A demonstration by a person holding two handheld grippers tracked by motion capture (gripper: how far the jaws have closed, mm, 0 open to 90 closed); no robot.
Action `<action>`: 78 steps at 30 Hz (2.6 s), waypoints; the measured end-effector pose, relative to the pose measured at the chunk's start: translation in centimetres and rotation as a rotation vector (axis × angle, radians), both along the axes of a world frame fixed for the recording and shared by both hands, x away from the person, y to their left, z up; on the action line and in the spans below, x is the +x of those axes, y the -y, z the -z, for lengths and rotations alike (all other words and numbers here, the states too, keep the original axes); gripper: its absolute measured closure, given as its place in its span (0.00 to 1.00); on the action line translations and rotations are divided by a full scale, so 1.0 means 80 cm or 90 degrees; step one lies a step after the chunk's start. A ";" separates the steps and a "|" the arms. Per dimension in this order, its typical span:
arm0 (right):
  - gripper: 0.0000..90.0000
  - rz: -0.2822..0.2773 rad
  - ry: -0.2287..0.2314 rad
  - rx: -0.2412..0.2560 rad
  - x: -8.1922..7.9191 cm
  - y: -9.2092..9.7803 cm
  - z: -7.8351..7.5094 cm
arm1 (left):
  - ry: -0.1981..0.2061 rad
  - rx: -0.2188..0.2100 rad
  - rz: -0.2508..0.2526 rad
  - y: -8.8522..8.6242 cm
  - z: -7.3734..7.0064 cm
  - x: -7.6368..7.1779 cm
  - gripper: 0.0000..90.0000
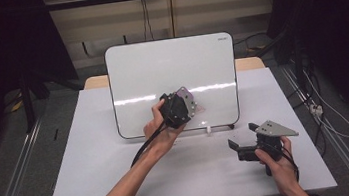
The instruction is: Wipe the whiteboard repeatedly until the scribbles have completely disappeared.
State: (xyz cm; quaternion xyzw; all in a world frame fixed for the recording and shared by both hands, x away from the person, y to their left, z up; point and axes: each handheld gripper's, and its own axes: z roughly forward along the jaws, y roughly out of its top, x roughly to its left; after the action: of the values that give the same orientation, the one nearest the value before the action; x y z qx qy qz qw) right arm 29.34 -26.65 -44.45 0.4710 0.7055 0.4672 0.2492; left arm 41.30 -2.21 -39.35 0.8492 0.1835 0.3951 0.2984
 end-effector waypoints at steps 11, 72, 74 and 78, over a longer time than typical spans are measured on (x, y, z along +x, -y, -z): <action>0.05 0.000 0.000 0.001 0.000 0.001 0.000 | -0.006 0.055 0.054 0.034 0.034 -0.034 0.46; 0.05 0.004 -0.002 0.003 -0.001 0.003 0.000 | 0.012 -0.020 -0.018 0.011 -0.031 0.031 0.46; 0.05 0.004 0.000 0.002 -0.001 0.003 0.000 | 0.009 -0.015 -0.009 0.019 -0.027 0.026 0.46; 0.05 0.005 0.000 0.006 -0.002 0.003 -0.001 | 0.002 -0.005 0.016 0.036 -0.013 0.013 0.46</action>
State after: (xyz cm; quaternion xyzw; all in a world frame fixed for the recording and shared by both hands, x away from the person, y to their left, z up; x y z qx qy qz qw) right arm 29.18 -26.92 -44.38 0.4750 0.7014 0.4695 0.2489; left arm 42.37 -5.12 -38.32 0.8495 0.1739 0.3921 0.3073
